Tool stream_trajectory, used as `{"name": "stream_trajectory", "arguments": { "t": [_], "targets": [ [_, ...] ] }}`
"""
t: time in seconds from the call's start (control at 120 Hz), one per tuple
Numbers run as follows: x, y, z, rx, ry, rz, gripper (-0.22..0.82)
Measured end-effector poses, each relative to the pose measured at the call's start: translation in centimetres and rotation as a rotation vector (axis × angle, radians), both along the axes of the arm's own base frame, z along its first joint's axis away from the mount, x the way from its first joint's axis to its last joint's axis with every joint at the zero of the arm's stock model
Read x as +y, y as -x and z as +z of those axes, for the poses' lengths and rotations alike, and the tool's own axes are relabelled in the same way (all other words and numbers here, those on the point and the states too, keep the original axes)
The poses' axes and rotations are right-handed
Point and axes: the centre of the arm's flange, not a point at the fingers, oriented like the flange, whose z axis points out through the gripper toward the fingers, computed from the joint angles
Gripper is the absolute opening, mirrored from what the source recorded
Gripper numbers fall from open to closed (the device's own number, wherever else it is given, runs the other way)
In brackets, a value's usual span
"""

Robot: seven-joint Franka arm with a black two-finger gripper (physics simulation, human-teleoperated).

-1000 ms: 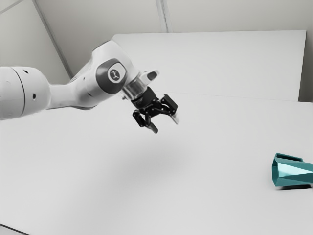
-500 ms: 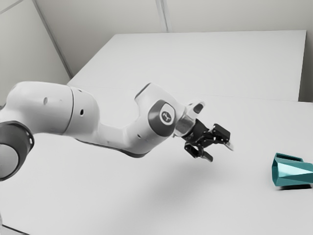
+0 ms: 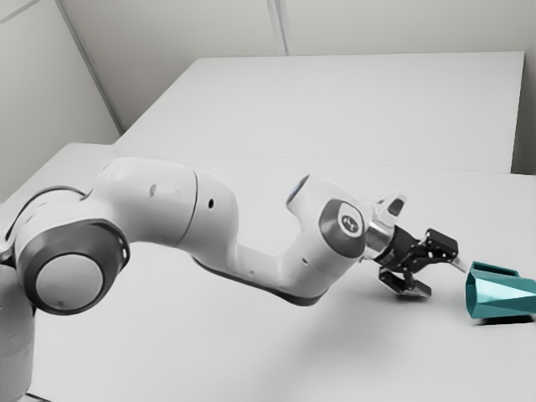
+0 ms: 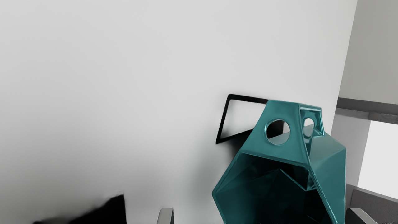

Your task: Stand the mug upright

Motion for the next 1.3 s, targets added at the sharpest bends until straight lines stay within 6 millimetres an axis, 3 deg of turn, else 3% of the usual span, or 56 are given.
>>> {"name": "stream_trajectory", "arguments": {
  "t": [0.242, 0.433, 0.625, 0.908, 1.3],
  "targets": [
    [-3.2, -1.0, 1.0, -0.031, 0.064, -0.002, 0.6],
    [-4.7, -0.6, -0.7, -0.019, 0.069, -0.018, 0.6],
    [-6.2, -0.9, 0.2, -0.043, 0.095, -0.031, 0.6],
    [-6.9, -0.6, -0.5, -0.044, 0.095, -0.043, 0.37],
    [-7.4, -0.9, 0.5, -0.072, 0.103, -0.056, 0.07]
  ]
}}
